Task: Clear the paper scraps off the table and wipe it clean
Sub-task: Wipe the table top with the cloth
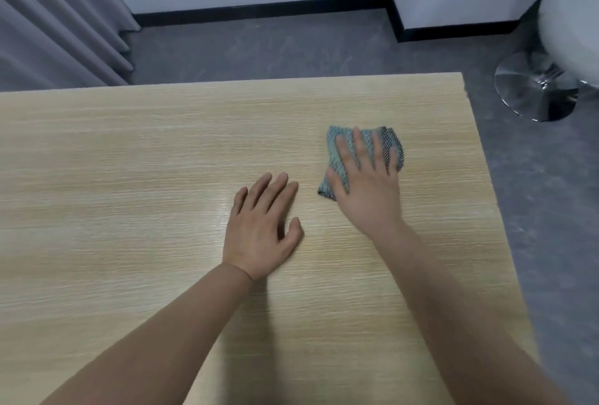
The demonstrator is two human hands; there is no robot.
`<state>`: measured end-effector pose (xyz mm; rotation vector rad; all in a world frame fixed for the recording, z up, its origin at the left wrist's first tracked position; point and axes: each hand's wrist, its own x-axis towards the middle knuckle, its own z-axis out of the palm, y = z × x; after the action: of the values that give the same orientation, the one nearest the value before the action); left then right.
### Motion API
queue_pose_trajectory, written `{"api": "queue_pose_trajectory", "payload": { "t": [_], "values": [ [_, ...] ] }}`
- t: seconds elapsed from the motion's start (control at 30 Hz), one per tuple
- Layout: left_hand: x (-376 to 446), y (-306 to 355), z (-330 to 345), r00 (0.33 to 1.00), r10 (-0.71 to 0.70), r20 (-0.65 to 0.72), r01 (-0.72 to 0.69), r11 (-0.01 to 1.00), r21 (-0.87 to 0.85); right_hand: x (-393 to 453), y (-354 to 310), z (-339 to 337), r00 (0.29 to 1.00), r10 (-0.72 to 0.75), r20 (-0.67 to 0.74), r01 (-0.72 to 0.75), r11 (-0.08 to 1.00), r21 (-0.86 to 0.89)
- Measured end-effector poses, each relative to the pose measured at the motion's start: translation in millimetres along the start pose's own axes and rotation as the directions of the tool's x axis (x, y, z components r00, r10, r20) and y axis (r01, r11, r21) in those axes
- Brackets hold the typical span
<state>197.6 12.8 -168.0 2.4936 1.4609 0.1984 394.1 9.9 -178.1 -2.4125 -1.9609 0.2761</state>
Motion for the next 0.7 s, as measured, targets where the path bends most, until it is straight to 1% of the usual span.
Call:
{"api": "queue_pose_trajectory", "payload": {
  "t": [0.07,0.1,0.2,0.27,0.33,0.43,0.53,0.63,0.7],
  "values": [
    [18.6,1.8,-3.1,0.998,0.011,-0.069,-0.009,1.000,0.029,-17.9,-1.5,5.3,0.999,-0.044,0.016,0.044,0.999,-0.027],
    [30.6,1.9,-4.3,0.997,0.008,-0.078,-0.004,0.999,0.050,-21.1,-0.5,7.4,0.998,-0.056,0.024,0.057,0.998,-0.037],
    [61.9,-0.2,-6.6,1.000,-0.017,0.012,0.016,0.997,0.080,-10.6,6.8,4.1,0.997,-0.079,0.022,0.080,0.996,-0.044],
    [71.7,-7.4,-0.9,0.997,-0.013,0.073,0.005,0.994,0.105,7.1,11.4,-0.7,0.997,-0.082,0.009,0.083,0.996,-0.023],
    [73.1,-13.2,3.2,0.996,-0.011,0.089,0.003,0.996,0.092,30.5,14.6,-5.1,0.998,-0.061,0.005,0.061,0.998,-0.001],
    [73.8,-14.0,3.9,0.997,-0.026,0.067,0.023,0.999,0.041,72.6,19.0,-9.4,1.000,-0.007,-0.024,0.007,1.000,0.014],
    [73.2,-13.0,3.3,0.998,-0.025,0.057,0.023,0.999,0.028,102.5,22.3,-12.7,0.998,0.057,-0.021,-0.057,0.998,0.014],
    [74.0,-14.2,3.6,0.998,-0.034,0.058,0.032,0.999,0.025,108.7,18.0,-12.6,0.995,0.102,-0.025,-0.101,0.994,0.035],
    [73.5,-14.0,3.7,0.998,-0.031,0.054,0.030,0.999,0.023,95.0,10.1,-11.6,0.995,0.100,-0.025,-0.099,0.994,0.046]
  ]
}}
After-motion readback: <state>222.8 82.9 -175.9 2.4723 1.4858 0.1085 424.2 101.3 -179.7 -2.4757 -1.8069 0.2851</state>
